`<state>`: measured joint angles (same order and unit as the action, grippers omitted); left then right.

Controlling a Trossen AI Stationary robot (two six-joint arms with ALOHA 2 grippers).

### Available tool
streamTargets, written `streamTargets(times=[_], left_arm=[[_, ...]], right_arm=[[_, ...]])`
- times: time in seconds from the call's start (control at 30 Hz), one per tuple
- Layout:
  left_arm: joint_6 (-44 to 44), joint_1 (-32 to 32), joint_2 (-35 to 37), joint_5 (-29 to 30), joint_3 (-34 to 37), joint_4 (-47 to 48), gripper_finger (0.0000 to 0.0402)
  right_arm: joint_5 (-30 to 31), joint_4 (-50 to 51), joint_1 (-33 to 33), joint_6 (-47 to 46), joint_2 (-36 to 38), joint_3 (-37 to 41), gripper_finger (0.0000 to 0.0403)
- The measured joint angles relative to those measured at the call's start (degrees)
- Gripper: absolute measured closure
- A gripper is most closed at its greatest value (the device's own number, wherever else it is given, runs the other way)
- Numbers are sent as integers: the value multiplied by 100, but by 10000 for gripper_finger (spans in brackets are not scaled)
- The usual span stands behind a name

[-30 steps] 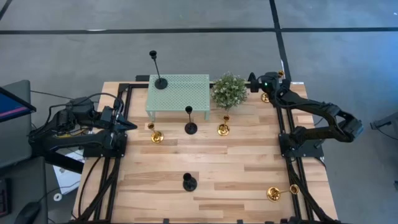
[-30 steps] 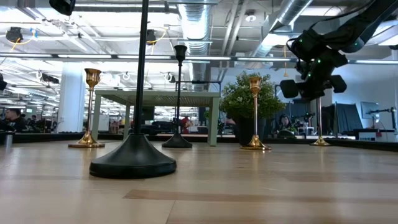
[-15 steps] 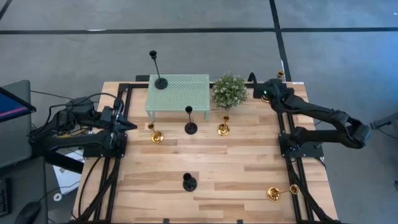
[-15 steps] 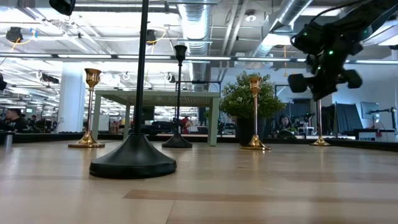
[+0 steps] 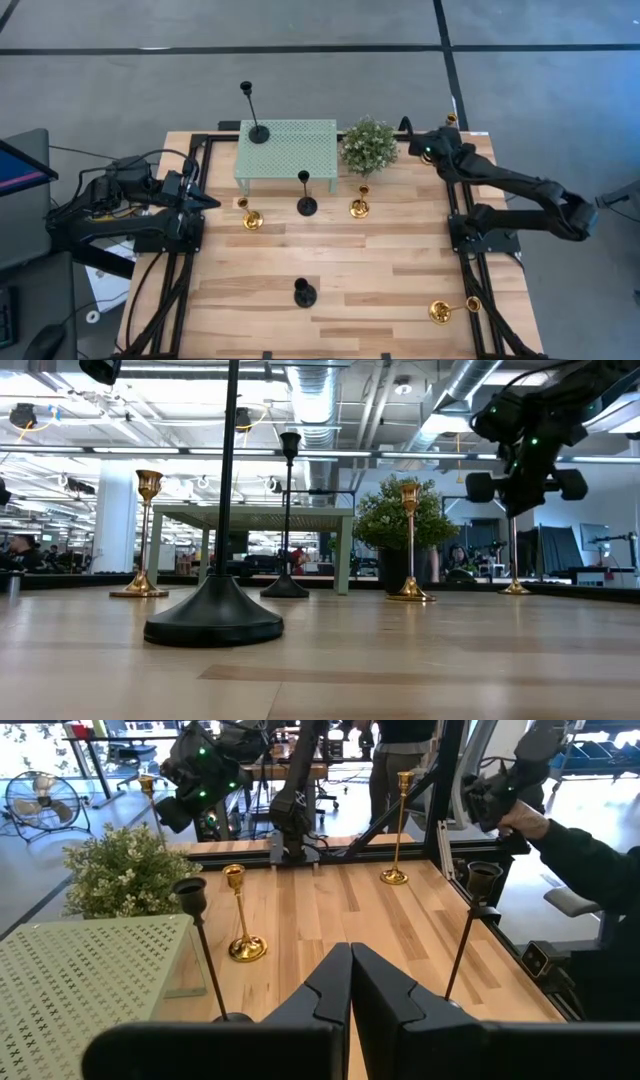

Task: Pick & Place candle stick holders
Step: Put the gold candle holder on the shelf aligned with the black candle holder

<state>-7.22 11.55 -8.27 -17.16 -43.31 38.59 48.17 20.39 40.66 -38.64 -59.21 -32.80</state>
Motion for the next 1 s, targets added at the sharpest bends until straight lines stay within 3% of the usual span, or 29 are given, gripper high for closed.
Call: streamTargets(times=[0.2,0.67,0.8,1.0], left_arm=[[0,-1,0,1,0,0,392],[0,0,0,2,0,0,392],[0,0,0,-1,0,0,392],[0,-1,0,1,0,2,392]], right_arm=[[-54,159,116,-178,-330,0,358],[-31,-367,510,-479,-864,0,159],[-28,-546,694,-492,-864,0,148],[0,-632,742,-505,-862,0,165]])
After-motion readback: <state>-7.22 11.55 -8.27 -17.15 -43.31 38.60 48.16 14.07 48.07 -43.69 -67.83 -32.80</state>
